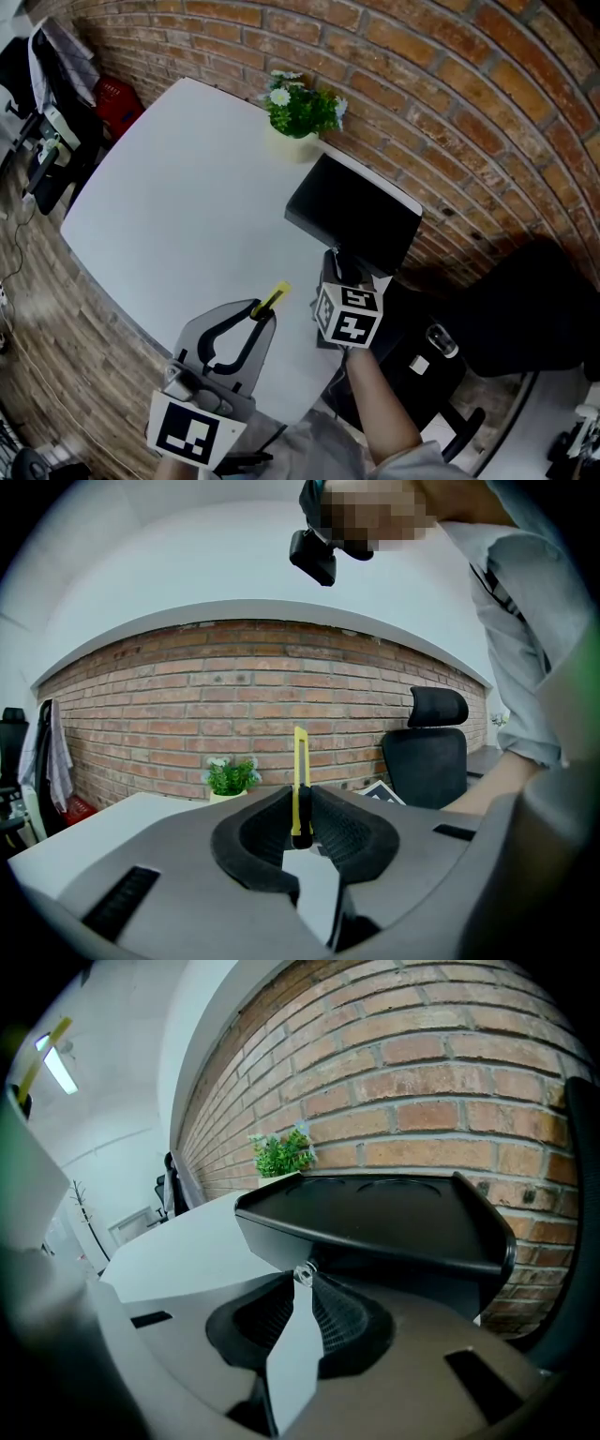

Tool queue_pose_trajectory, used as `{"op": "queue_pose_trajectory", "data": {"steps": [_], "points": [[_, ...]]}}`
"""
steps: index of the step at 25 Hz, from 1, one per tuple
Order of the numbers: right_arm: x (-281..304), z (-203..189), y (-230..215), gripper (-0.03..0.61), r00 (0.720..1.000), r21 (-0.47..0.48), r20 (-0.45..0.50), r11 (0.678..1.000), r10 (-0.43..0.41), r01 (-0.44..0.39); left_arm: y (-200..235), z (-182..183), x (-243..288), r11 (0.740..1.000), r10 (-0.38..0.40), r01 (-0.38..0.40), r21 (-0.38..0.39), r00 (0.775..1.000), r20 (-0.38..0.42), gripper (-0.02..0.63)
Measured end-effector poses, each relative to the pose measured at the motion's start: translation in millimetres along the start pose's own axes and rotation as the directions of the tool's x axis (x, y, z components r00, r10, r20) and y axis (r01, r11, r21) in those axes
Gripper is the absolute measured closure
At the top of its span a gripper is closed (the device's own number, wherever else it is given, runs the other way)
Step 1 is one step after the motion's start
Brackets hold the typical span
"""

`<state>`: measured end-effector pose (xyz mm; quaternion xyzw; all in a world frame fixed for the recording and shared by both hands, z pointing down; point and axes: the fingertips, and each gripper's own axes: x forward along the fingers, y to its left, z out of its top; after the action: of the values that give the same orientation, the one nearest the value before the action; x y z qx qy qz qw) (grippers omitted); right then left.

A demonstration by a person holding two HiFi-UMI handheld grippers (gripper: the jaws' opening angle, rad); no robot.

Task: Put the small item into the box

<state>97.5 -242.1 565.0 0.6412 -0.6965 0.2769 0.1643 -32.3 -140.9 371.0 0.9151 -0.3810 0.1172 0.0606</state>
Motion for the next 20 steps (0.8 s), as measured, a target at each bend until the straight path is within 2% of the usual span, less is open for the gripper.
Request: {"op": "queue_pose_trajectory", "data": {"steps": [20], "points": [[-41.9,-41.5,47.3,0.497,0.999,0.022,-0.031,1.000,0.012,-0.011,8.2,-2.1,-28.3,1.000,-0.018,0.018,-0.005,1.000,0.020,0.538]]}}
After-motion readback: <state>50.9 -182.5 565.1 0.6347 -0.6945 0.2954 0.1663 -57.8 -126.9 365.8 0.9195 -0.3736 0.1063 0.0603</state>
